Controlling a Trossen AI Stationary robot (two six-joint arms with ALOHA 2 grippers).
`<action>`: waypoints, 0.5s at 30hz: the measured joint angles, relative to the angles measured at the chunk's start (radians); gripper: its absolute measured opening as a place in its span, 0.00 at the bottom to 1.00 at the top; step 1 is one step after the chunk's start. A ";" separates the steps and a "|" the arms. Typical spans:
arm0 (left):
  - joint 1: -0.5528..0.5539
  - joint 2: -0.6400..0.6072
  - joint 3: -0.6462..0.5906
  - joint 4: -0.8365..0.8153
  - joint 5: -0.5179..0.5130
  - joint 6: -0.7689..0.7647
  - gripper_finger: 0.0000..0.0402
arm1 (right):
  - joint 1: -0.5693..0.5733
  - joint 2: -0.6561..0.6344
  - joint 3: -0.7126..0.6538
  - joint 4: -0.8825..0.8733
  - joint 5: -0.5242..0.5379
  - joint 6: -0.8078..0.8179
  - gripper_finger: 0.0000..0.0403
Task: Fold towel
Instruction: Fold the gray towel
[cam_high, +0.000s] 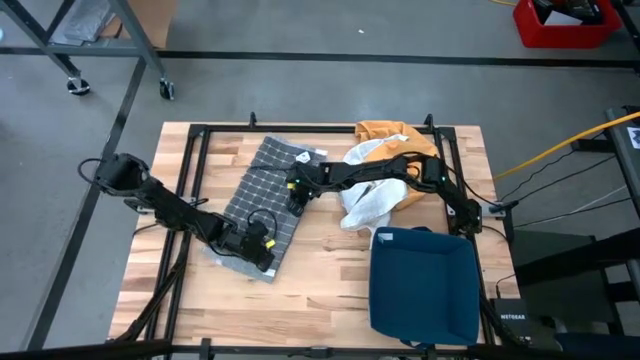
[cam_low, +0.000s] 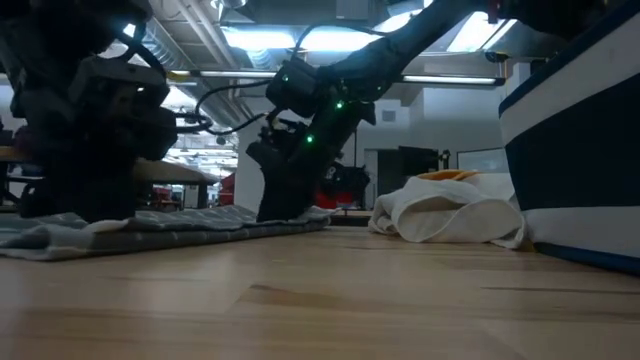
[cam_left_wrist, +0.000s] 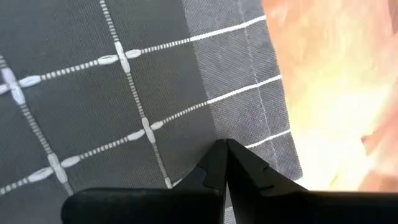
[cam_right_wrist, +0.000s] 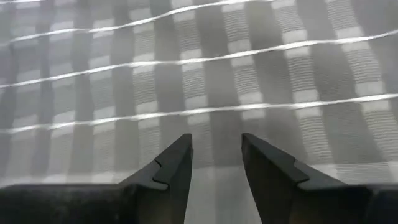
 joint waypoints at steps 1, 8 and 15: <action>0.000 -0.015 -0.001 -0.003 -0.016 0.018 0.00 | 0.006 -0.004 0.004 -0.006 -0.033 0.001 0.36; 0.008 -0.159 0.000 -0.053 -0.120 0.138 0.00 | 0.074 -0.008 0.036 -0.007 -0.122 0.033 0.36; 0.012 -0.330 0.000 -0.343 -0.203 0.184 0.00 | 0.159 -0.009 0.037 -0.014 -0.098 0.088 0.36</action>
